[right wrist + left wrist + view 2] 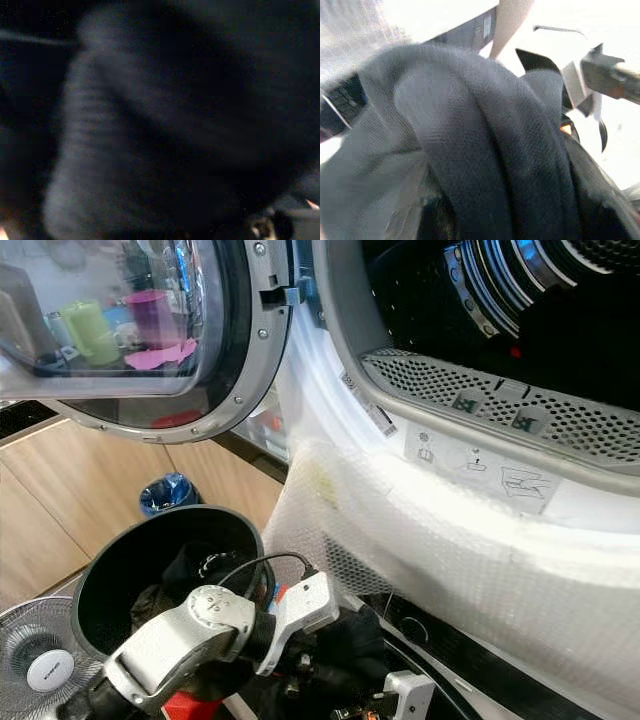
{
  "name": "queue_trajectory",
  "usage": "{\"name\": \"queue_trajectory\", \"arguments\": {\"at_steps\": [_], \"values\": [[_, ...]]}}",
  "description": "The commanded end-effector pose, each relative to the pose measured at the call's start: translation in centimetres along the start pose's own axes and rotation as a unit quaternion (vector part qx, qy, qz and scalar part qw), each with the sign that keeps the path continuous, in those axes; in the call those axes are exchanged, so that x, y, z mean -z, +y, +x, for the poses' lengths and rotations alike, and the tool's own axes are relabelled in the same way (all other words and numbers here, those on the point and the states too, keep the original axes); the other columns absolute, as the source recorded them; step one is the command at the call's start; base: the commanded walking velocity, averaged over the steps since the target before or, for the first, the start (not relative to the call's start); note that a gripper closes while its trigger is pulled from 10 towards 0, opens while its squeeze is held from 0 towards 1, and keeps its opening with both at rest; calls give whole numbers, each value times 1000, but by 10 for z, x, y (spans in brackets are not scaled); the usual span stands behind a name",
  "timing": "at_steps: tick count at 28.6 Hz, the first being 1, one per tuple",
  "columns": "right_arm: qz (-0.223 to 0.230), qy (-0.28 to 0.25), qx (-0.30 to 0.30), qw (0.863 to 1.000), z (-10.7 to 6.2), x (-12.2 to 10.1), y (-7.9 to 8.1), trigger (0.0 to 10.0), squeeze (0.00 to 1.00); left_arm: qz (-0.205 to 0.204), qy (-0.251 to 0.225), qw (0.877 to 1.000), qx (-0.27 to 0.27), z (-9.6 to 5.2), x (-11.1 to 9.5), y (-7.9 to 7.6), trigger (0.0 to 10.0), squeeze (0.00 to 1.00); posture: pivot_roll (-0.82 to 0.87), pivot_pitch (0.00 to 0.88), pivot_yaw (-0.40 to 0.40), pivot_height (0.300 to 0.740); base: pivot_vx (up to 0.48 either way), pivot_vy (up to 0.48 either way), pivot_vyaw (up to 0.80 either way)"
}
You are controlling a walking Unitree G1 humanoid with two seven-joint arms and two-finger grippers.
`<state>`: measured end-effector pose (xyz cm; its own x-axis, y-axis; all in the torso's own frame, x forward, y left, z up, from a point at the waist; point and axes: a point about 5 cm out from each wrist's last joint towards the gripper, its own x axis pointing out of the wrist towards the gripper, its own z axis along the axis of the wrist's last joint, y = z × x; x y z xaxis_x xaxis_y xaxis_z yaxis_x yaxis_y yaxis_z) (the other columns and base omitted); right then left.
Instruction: Clothes washing
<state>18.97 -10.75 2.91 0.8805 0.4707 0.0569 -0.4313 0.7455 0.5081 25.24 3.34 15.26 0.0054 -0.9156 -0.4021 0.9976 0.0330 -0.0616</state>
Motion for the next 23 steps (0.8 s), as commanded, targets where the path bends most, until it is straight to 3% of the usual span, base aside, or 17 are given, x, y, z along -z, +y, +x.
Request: {"name": "queue_trajectory", "arguments": {"at_steps": [1,5,12,15,17,18,19,20,21,22,23], "values": [[18,-24,-14,999,10,-2,12,0,0,30,-15,999,6,-8,-12,-2,10000,1000,151,114,134,740,0,0,0],[20,-24,-12,999,9,-1,12,0,0,33,-35,999,-3,-22,-21,3,10000,1000,152,115,134,740,0,0,0],[24,-23,-12,999,8,-1,10,0,0,70,-38,995,-63,-69,-35,25,10000,1000,171,117,135,740,0,0,0],[24,-21,-11,999,8,0,9,0,0,92,-69,990,-86,-80,-45,29,10000,1000,173,116,133,740,0,0,0],[24,-20,-12,999,8,0,9,0,0,110,-107,979,-135,-89,-56,38,10000,1000,175,115,133,740,0,0,0],[24,-20,-11,999,7,0,8,0,0,112,-132,970,-168,-94,-60,43,10000,675,176,112,132,740,0,0,0],[24,-20,-11,999,7,0,8,0,0,112,-149,964,-189,-97,-63,47,10000,675,176,112,132,740,0,0,0],[21,-20,-9,1000,5,-1,8,0,0,113,-159,953,-232,-103,-63,54,10000,0,175,111,131,740,0,0,0],[21,-20,-9,1000,5,-1,8,0,0,113,-159,953,-232,-103,-63,54,10000,0,175,111,131,740,0,0,0],[17,-22,-7,1000,1,-3,7,0,0,107,-170,939,-279,-109,-53,58,10000,0,170,109,129,740,0,0,0],[17,-22,-7,1000,1,-3,7,0,0,107,-170,939,-279,-109,-53,58,10000,0,170,109,129,740,0,0,0]]}}
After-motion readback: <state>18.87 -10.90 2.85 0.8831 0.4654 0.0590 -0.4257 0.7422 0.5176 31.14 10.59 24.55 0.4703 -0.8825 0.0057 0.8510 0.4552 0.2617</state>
